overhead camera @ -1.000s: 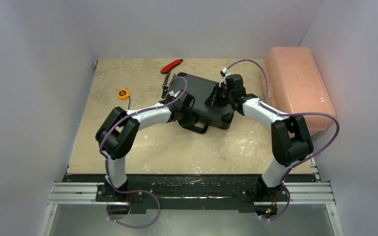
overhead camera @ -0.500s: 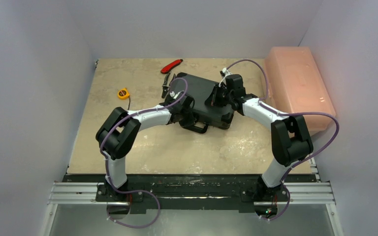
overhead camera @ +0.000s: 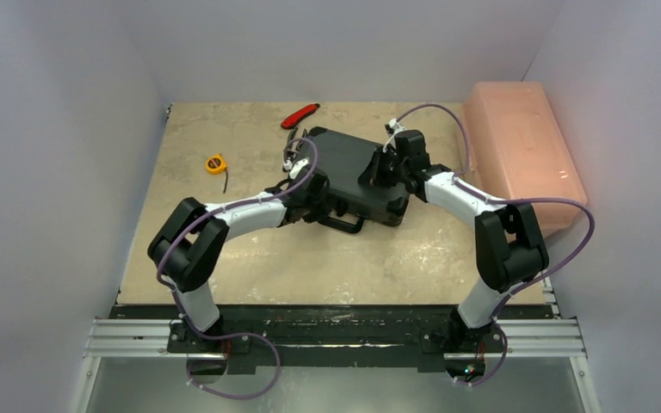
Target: Pack up texas hold em set
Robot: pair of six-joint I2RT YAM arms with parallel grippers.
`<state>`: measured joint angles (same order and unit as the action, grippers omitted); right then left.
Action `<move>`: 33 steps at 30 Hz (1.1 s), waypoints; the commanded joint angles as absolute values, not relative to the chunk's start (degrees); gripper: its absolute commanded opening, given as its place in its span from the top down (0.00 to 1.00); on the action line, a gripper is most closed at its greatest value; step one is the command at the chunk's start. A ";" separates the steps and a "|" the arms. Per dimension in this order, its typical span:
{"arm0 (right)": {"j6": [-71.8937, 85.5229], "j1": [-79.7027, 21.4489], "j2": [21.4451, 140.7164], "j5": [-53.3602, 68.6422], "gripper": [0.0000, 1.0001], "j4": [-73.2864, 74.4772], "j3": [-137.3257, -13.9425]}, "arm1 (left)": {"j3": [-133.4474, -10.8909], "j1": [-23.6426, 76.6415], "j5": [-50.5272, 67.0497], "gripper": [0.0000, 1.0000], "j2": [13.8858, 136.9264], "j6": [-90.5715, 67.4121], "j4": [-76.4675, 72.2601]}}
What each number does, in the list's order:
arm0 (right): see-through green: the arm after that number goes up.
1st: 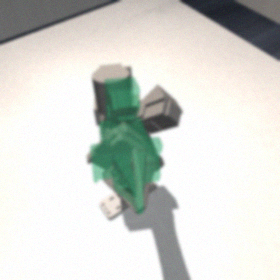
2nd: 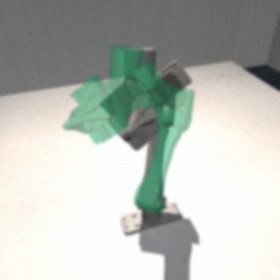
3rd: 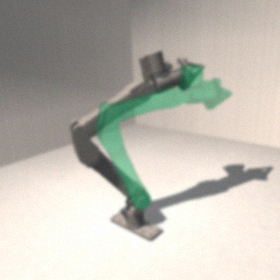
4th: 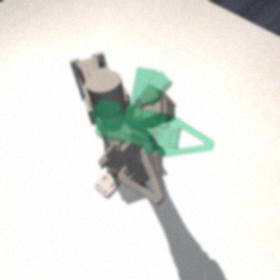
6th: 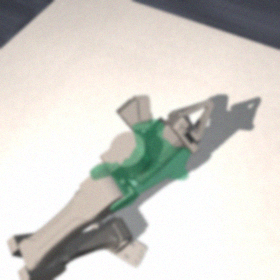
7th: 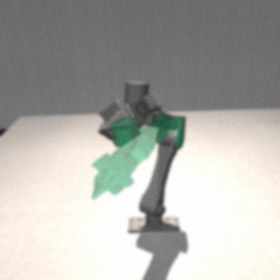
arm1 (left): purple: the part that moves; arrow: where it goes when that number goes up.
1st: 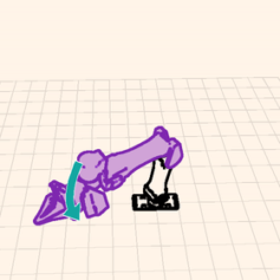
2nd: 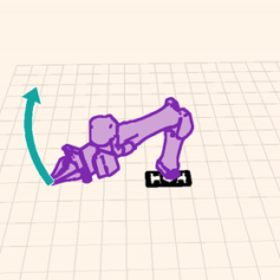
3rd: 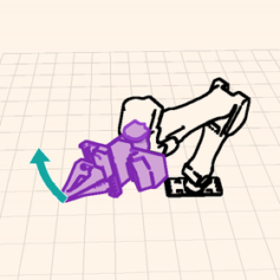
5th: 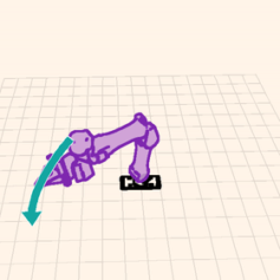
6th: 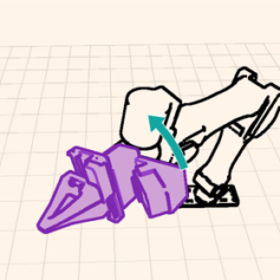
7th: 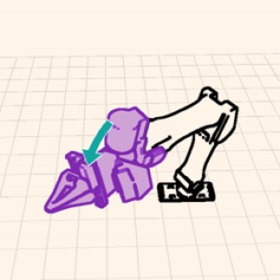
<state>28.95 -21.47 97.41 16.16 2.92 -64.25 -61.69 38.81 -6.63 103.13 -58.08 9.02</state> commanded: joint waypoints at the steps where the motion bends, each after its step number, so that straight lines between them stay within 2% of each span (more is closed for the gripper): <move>1: 27.60 -21.88 95.08 14.59 0.82 8.75 -62.23 | -59.24 38.63 -10.50 1.00 95.76 -54.09 9.07; 4: 27.34 -21.82 93.00 14.68 0.66 8.33 -62.52 | -57.78 38.68 -11.81 0.99 91.99 -52.14 10.26; 6: 27.10 -21.82 91.55 14.87 0.57 8.07 -62.70 | -56.96 38.67 -12.61 0.95 89.37 -50.80 11.42; 11: 25.16 -21.90 87.59 16.39 0.32 7.45 -62.70 | -54.91 38.67 -14.21 0.74 82.68 -46.82 14.06; 16: 23.92 -21.89 82.62 16.07 0.16 7.21 -61.71 | -50.40 38.68 -16.83 0.59 73.39 -42.68 16.02; 18: 23.55 -21.96 80.34 15.84 0.11 7.02 -61.17 | -48.74 38.74 -17.78 0.48 69.14 -40.35 16.83; 22: 22.75 -22.17 74.82 15.23 0.01 6.35 -59.99 | -45.28 38.67 -20.37 0.32 57.46 -34.95 19.52; 33: 20.12 -22.24 59.09 7.30 0.01 5.97 -57.89 | -51.74 38.58 -33.67 0.14 35.40 -23.29 39.52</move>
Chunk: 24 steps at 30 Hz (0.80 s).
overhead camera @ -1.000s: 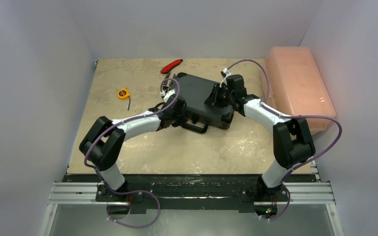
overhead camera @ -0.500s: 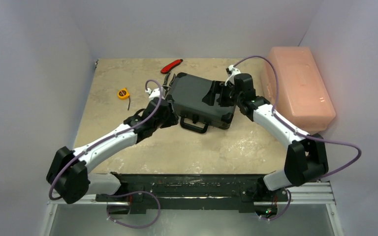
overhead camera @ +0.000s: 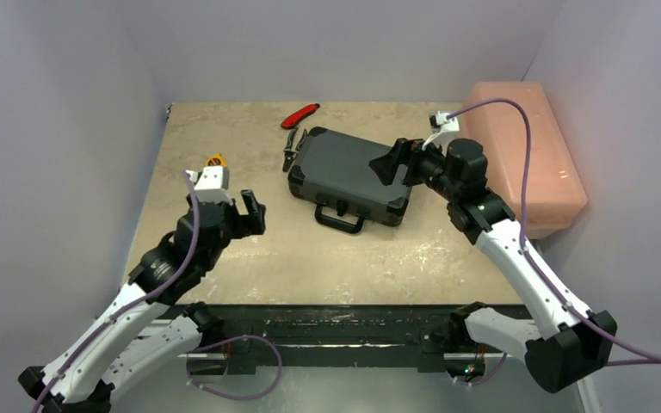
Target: Pack up texas hold em set
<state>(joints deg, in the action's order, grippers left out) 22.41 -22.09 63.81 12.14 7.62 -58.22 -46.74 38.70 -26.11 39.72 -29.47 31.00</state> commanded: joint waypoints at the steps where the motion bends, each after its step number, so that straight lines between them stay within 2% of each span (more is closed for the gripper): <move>1: 20.05 -22.26 57.93 6.46 0.01 6.33 -57.92 | -52.99 38.63 -34.58 0.12 34.44 -22.46 40.92; 7: 21.56 -22.27 51.32 1.22 0.01 7.30 -57.78 | -57.17 38.58 -39.53 0.06 32.51 -12.42 43.63; 11: 22.21 -22.24 47.28 0.11 0.01 7.88 -56.89 | -52.64 38.59 -41.42 0.00 29.72 -10.28 40.31; 14: 22.85 -22.28 44.28 -1.93 0.01 7.07 -54.49 | -48.10 38.58 -39.46 0.00 27.38 -10.92 37.19; 24: 25.25 -22.24 39.81 -6.12 0.01 1.24 -46.84 | -47.64 38.58 -41.63 0.00 24.88 -10.81 37.29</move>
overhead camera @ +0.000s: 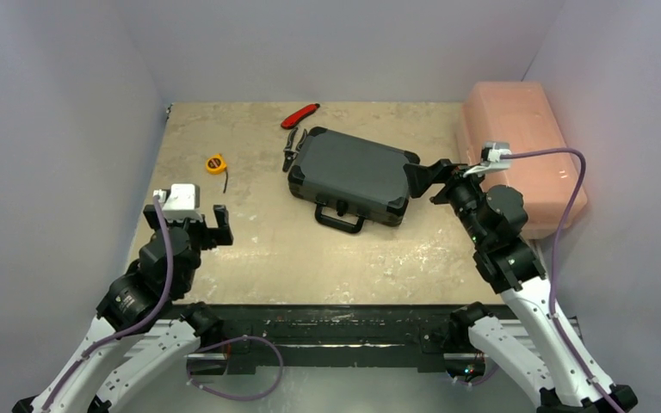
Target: Pack up texas hold em set
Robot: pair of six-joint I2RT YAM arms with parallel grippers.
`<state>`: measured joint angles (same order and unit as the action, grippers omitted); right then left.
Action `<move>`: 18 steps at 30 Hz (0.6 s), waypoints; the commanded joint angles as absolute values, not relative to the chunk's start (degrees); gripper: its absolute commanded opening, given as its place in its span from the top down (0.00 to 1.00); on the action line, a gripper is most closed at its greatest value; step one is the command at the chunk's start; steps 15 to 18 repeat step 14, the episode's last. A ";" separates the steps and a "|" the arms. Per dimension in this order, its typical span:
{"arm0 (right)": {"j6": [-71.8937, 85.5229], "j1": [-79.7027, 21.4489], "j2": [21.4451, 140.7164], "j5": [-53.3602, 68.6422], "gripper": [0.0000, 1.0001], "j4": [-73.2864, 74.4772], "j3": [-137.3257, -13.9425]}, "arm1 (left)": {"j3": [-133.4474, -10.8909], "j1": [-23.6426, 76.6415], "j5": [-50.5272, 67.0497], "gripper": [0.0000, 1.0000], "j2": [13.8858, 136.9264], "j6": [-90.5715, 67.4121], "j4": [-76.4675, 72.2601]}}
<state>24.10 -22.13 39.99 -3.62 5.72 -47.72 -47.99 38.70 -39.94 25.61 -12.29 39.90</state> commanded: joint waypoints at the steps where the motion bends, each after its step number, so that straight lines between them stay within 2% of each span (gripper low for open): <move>1: 25.43 -22.28 39.92 -6.38 0.01 0.69 -46.52 | -47.57 38.58 -41.77 0.00 24.87 -10.73 37.14; 7: 24.82 -22.24 39.09 -4.93 0.01 -4.83 -44.17 | -47.90 38.58 -42.22 0.01 25.36 -10.97 37.78; 12: 24.74 -22.24 44.43 -4.89 0.01 -1.49 -47.98 | -47.82 38.59 -42.31 0.01 25.54 -10.83 37.59; 18: 24.79 -22.30 44.27 -4.46 0.01 -2.59 -47.52 | -47.89 38.59 -42.13 0.01 25.89 -10.72 37.64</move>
